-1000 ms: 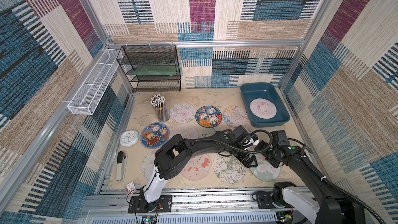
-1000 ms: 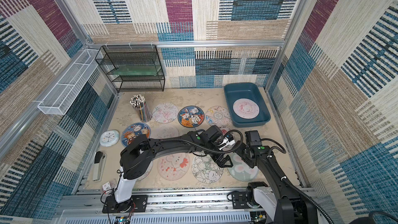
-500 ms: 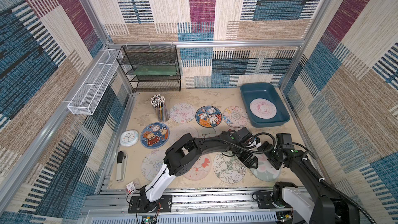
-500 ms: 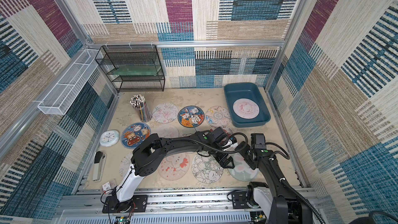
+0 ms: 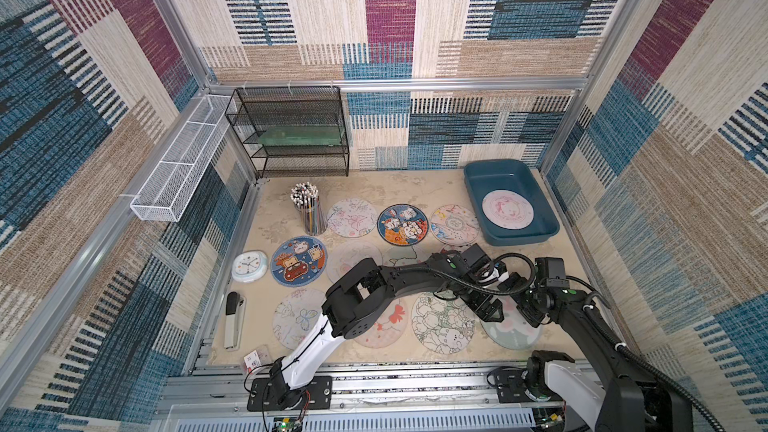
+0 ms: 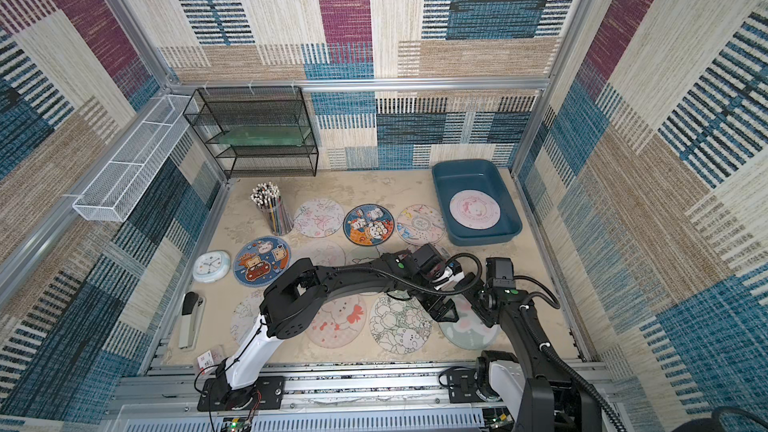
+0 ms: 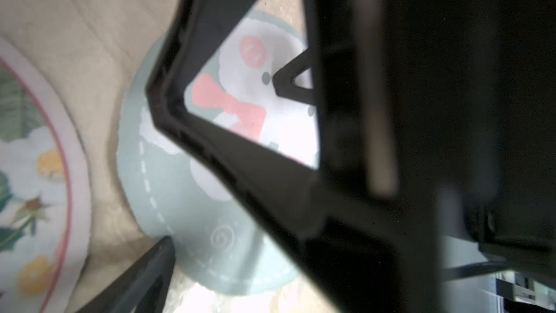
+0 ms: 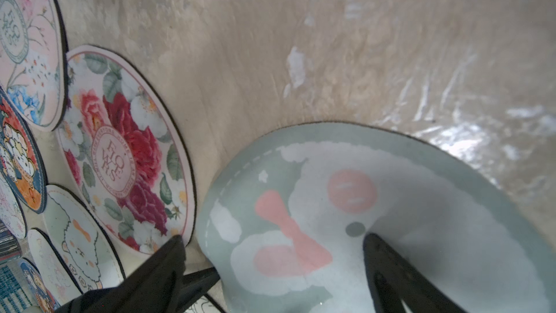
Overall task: Put the coasters into the storage box
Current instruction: Pick up the coaster from the center of the board.
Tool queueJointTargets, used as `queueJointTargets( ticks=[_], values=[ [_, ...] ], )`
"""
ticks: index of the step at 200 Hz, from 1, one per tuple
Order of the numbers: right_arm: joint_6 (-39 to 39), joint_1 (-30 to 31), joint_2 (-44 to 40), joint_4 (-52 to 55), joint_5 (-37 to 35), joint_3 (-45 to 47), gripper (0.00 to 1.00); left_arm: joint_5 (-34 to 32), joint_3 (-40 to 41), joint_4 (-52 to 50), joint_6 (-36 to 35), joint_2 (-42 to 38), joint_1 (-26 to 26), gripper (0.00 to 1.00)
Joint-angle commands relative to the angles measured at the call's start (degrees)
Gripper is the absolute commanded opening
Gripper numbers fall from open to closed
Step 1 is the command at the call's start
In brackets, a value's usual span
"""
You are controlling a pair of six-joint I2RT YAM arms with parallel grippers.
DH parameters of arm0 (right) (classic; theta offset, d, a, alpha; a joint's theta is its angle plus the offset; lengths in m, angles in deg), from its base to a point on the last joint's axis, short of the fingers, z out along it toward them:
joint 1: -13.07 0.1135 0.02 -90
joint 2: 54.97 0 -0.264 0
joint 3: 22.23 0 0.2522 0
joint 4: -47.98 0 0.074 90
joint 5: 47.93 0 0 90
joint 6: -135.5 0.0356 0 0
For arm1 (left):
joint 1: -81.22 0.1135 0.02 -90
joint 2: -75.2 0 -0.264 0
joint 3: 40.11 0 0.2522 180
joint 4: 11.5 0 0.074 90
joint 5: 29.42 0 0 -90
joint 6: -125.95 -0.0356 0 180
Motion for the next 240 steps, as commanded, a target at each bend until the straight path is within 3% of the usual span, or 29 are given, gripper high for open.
queueJointTargets(
  ticks=[1,40,64,93,154,180,220,240],
  values=[
    [-1.9,0.1,2.5,-4.4,1.7,1.9,0.95,6.1,-0.7,-4.1,-0.9,1.9,-1.2,0.93],
    [-2.0,0.1,2.3,-4.5,1.5,1.6,0.95,7.8,-3.3,-6.1,-2.5,3.0,-1.6,0.9],
    [-2.0,0.0,2.2,-4.6,1.6,1.6,0.95,8.5,-4.7,-7.1,-3.0,4.2,-2.0,0.83],
    [-2.1,0.0,1.8,-4.6,1.5,1.6,0.95,9.2,-7.0,-9.3,-3.9,5.8,-2.5,0.59],
    [-2.4,-0.5,0.3,-3.6,1.1,1.2,0.95,9.6,-9.0,-10.1,-4.1,7.2,-3.1,0.44],
    [-2.8,-1.0,-0.4,-3.1,0.8,1.1,0.95,10.1,-10.2,-11.0,-4.1,8.1,-3.2,0.32],
    [-3.1,-1.5,-1.5,-2.2,0.6,0.4,0.95,10.1,-11.4,-11.6,-4.3,8.7,-3.3,0.0],
    [-3.2,-1.6,-2.2,-1.5,0.5,-0.4,0.95,9.8,-11.7,-11.7,-4.3,8.4,-3.3,0.0]
  ],
)
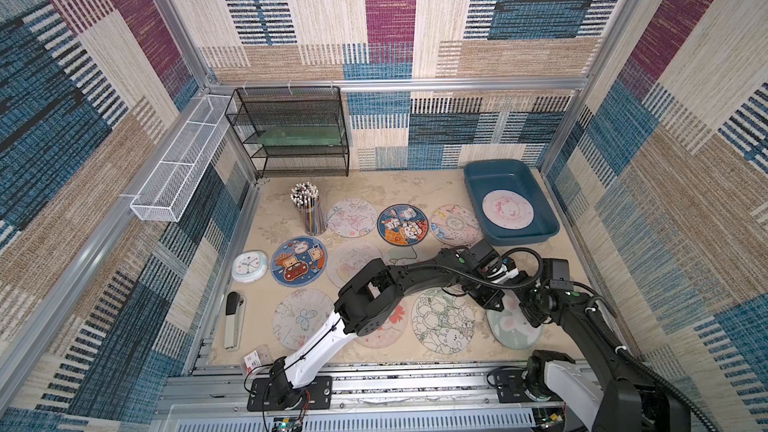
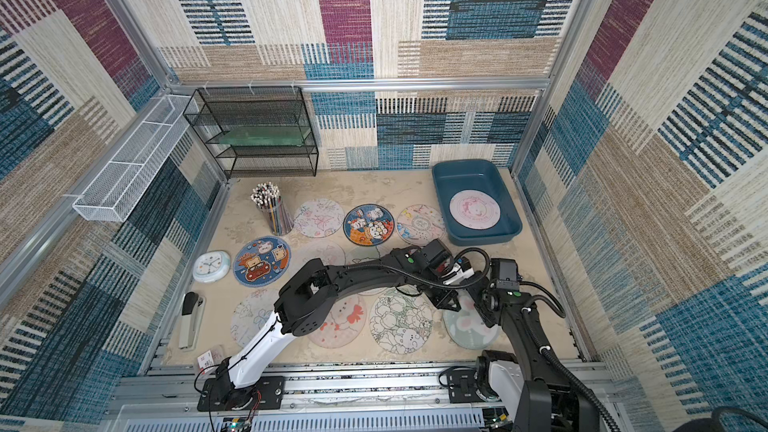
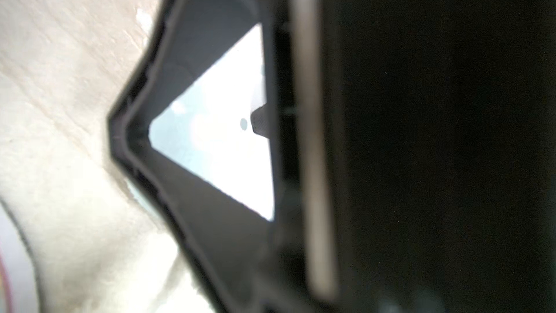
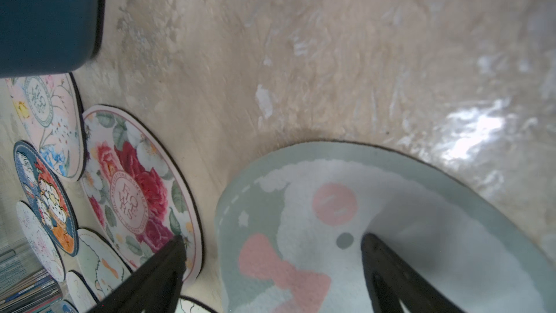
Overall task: Put the coasters into the storage box
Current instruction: Pick up the coaster from the center of the board.
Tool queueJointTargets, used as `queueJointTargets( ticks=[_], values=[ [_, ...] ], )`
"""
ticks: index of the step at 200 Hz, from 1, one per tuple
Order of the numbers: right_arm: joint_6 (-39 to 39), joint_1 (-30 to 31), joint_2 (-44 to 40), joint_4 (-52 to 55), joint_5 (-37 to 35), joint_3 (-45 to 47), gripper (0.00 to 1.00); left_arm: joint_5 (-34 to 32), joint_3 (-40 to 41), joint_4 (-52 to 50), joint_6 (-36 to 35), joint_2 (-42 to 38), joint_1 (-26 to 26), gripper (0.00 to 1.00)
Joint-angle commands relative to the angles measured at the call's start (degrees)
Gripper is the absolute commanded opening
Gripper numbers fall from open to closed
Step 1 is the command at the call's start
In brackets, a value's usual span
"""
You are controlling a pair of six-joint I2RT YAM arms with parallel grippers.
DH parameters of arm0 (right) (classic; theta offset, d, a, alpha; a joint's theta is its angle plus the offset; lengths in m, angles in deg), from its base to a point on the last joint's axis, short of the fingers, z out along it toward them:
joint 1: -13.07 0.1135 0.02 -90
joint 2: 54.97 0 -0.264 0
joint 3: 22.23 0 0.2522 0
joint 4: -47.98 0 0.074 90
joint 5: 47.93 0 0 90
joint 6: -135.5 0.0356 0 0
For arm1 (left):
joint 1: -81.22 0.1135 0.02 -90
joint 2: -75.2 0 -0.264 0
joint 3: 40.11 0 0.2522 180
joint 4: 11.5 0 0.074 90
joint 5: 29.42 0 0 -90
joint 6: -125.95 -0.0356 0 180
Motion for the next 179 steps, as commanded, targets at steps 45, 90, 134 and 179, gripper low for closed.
queueJointTargets(
  ticks=[45,90,134,179],
  values=[
    [-10.3,0.6,-4.3,1.6,0.7,-4.1,0.95,2.4,1.0,-5.6,-4.2,-1.1,-3.1,0.0],
    [-12.9,2.0,-5.8,-0.3,1.3,-7.2,0.95,-0.8,2.3,-6.3,-5.3,-5.8,-2.5,0.0],
    [-17.5,4.0,-5.5,-4.7,4.0,-12.5,0.95,-2.4,6.6,-5.6,-6.2,-12.6,-0.9,0.0],
    [-20.1,4.9,-0.4,-6.4,3.2,-19.7,0.95,-3.9,5.2,-8.9,-7.1,-16.6,1.6,0.0]
  ],
)
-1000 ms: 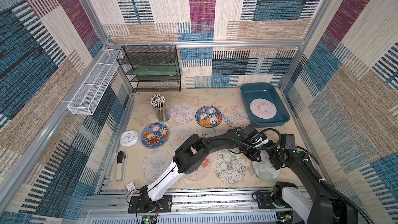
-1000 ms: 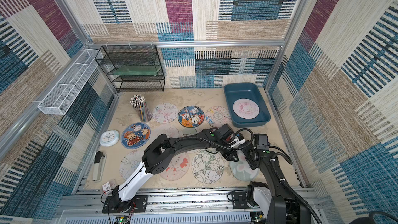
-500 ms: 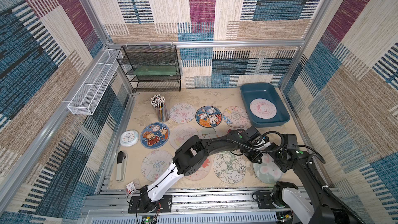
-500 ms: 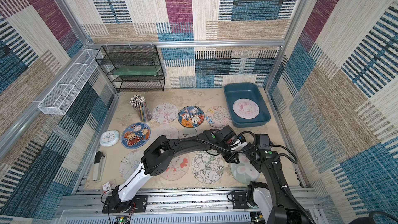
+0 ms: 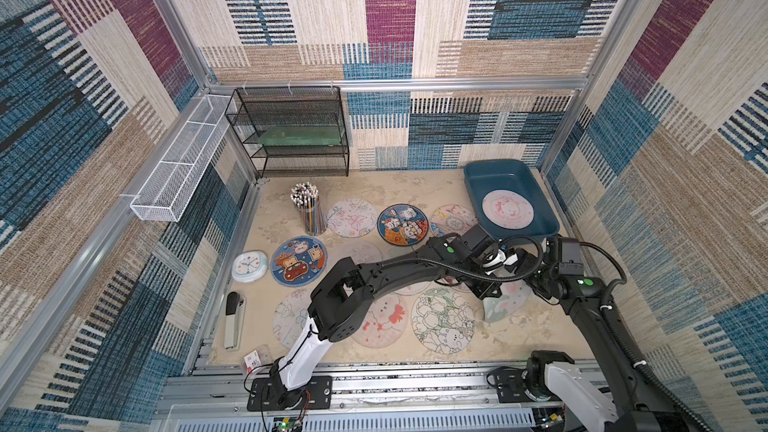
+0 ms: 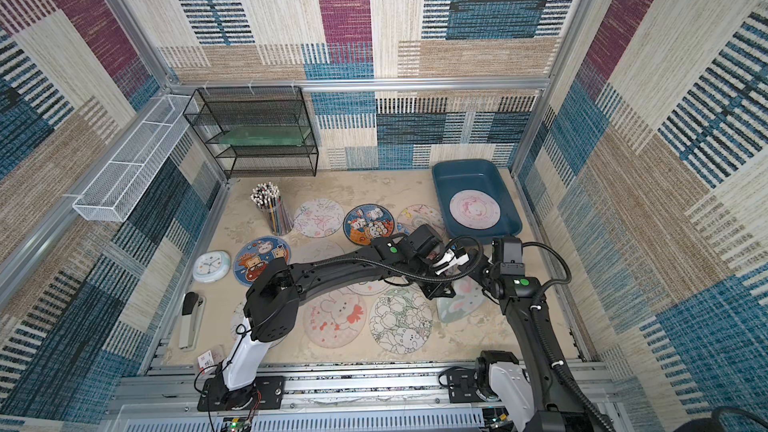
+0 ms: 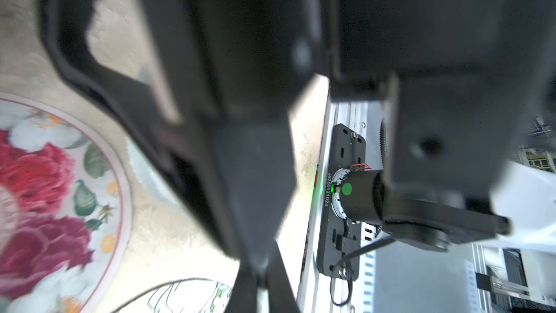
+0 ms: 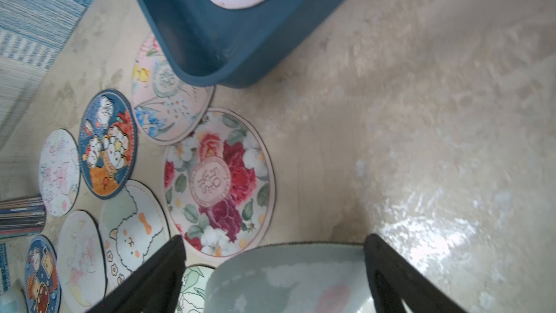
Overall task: Put the coasters into the storage box
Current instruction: Pick up the coaster from the center of the board.
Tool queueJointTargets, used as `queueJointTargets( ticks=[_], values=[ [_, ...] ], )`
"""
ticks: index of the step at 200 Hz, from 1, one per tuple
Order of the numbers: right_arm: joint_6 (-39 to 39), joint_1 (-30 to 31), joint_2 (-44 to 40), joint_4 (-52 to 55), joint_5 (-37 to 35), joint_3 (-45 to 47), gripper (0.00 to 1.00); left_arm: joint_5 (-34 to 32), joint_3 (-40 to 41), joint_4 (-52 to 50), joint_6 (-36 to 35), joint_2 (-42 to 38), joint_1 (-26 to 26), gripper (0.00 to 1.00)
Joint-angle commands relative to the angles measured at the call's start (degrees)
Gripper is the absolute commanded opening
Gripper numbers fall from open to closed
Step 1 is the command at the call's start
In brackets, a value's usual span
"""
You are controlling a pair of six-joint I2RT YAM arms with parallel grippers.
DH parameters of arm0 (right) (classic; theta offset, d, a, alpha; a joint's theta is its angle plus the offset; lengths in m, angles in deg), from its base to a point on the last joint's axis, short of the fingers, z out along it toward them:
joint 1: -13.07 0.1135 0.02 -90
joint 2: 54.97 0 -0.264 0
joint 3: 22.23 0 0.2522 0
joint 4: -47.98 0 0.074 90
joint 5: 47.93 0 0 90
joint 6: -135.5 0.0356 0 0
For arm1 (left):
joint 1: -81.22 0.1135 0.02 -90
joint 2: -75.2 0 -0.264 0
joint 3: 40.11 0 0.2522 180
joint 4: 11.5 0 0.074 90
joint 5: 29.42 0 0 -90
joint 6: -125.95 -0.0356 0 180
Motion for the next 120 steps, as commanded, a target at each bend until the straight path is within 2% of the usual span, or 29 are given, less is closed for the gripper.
queueJointTargets(
  ticks=[1,22,27,52,86,120],
  values=[
    [-2.5,0.4,2.0,-10.7,5.1,-3.5,0.95,2.6,-0.8,-5.1,-4.4,-1.0,0.4,0.0],
    [-3.2,0.1,4.1,-11.3,4.2,-6.1,0.95,2.3,-1.3,-6.0,-5.1,-2.3,1.5,0.0],
    [-3.4,0.0,4.6,-11.6,4.3,-6.6,0.95,-0.2,-1.6,-6.3,-4.9,-2.5,1.7,0.0],
    [-5.7,-1.2,5.8,-14.4,9.4,-7.5,0.95,-1.8,-3.1,-8.2,-4.0,-2.8,4.2,0.0],
    [-8.7,-3.3,5.7,-20.4,18.9,-5.9,0.95,2.3,-3.2,-7.5,-1.5,-4.0,9.8,0.0],
    [-11.8,-3.6,6.8,-22.0,22.0,-5.0,0.95,7.8,-4.6,-6.6,0.4,-4.6,14.8,0.0]
  ],
)
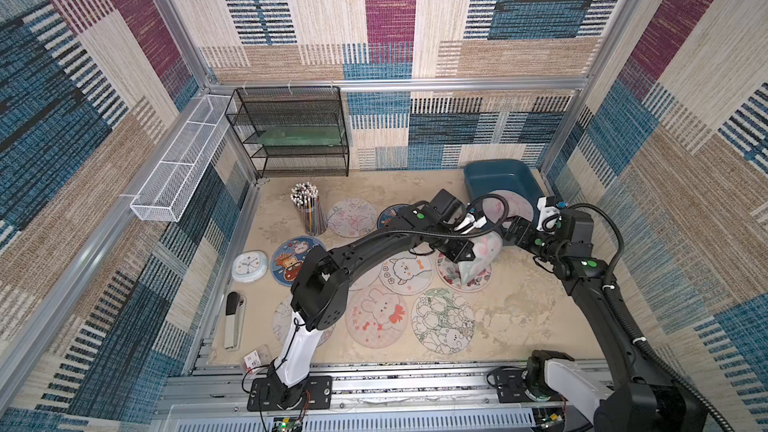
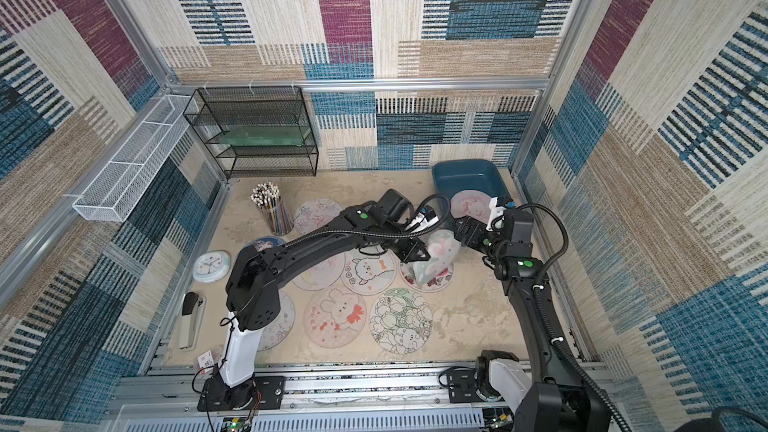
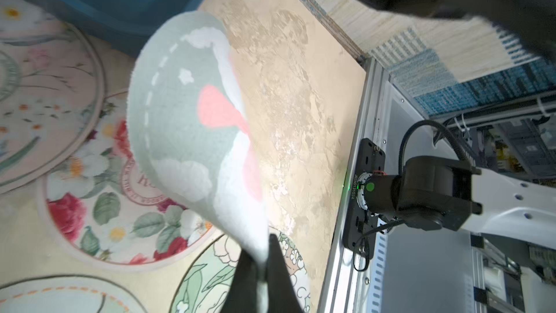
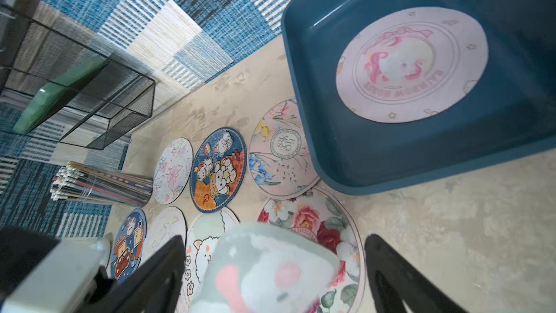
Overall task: Put the coasters into the storage box
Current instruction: Pick up the coaster from the center of the board.
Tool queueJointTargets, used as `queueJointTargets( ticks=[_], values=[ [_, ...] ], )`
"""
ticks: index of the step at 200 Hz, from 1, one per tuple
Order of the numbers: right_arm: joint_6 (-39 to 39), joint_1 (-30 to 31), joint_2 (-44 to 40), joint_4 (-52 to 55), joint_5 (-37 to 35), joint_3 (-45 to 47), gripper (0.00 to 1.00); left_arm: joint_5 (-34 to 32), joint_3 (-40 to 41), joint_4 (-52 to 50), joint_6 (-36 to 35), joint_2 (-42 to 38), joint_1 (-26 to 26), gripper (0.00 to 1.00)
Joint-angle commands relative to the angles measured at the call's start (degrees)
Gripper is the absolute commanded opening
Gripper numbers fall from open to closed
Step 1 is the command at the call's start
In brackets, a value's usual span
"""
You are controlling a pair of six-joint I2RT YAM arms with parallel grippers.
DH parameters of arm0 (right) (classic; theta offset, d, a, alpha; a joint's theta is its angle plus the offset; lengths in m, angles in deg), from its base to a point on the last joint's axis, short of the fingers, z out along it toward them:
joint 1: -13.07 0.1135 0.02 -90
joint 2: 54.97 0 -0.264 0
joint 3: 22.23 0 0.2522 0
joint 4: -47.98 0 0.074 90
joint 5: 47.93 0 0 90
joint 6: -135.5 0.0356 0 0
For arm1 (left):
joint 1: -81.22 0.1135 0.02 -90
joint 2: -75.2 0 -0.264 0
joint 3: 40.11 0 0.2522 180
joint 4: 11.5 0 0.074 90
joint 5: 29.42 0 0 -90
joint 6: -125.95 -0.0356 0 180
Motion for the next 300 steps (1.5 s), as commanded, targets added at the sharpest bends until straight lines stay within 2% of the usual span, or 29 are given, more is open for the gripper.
queueJointTargets(
  ticks=[1,60,102,179,237,300],
  values=[
    [-3.7,-0.1,0.7,-4.1,5.1,0.4,0.95,5.6,-1.6,0.6,2.4,-0.7,2.3,0.0],
    [-4.8,0.4,1.1,-12.9,10.2,5.9,0.95,11.7,-8.5,1.3,5.9,0.5,6.9,0.0],
    [-4.4,0.4,3.2,-18.2,16.9,6.8,0.95,15.4,-11.3,4.0,9.9,1.2,8.2,0.0],
    [-1.8,0.4,3.9,-27.3,23.9,9.0,0.95,17.8,-12.6,8.2,15.3,1.4,8.6,0.0],
    [-2.2,0.1,3.8,-28.0,24.4,8.7,0.95,17.8,-13.5,7.6,15.4,0.0,8.6,0.0],
    [-1.3,-0.1,3.9,-32.3,28.9,9.7,0.95,17.8,-13.1,7.2,15.5,-1.5,8.6,0.0]
  ],
)
